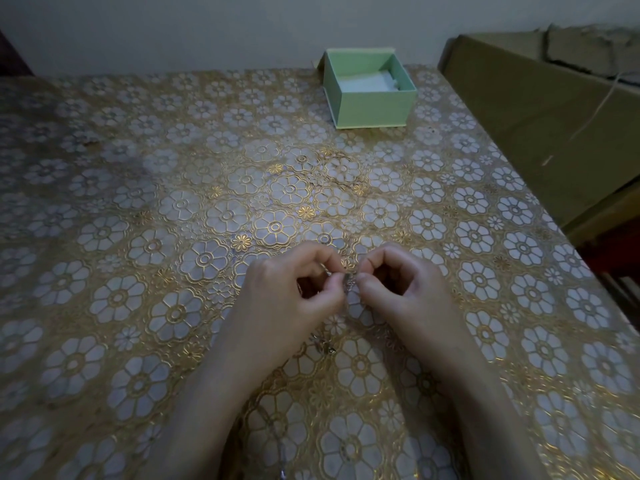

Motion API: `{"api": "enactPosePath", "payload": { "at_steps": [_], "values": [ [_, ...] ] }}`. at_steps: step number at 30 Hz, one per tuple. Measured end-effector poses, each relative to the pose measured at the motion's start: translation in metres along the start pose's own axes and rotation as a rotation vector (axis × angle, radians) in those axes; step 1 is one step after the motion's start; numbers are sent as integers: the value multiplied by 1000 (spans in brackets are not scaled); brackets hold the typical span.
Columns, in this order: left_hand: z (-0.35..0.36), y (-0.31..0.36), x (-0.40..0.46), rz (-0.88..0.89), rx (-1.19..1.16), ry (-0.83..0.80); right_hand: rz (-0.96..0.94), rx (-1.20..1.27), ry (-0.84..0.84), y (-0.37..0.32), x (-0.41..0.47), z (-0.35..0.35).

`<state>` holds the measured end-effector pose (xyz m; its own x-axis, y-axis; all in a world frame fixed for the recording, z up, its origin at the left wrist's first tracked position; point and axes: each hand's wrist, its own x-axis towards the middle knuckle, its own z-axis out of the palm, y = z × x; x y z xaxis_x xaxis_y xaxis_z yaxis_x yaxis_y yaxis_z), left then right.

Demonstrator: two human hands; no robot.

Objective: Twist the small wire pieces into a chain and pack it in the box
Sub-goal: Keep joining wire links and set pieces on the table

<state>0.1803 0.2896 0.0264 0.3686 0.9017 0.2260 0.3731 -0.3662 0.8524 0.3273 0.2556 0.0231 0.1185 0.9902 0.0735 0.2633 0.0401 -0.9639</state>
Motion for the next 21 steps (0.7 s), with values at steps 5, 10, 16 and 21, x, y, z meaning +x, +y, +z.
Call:
{"api": "enactPosePath", "payload": {
  "at_steps": [5, 10, 16, 21],
  "values": [
    [0, 2, 1, -46, -63, 14, 5, 11, 33, 1, 0, 0],
    [-3, 4, 4, -91, -129, 47, -44, 41, 66, -1, -1, 0],
    [-4, 7, 2, -160, -235, 28, -90, -19, 69, -1, -2, 2],
    [-5, 13, 2, -184, -309, 7, -95, -29, 84, -2, -2, 3]
  ]
}}
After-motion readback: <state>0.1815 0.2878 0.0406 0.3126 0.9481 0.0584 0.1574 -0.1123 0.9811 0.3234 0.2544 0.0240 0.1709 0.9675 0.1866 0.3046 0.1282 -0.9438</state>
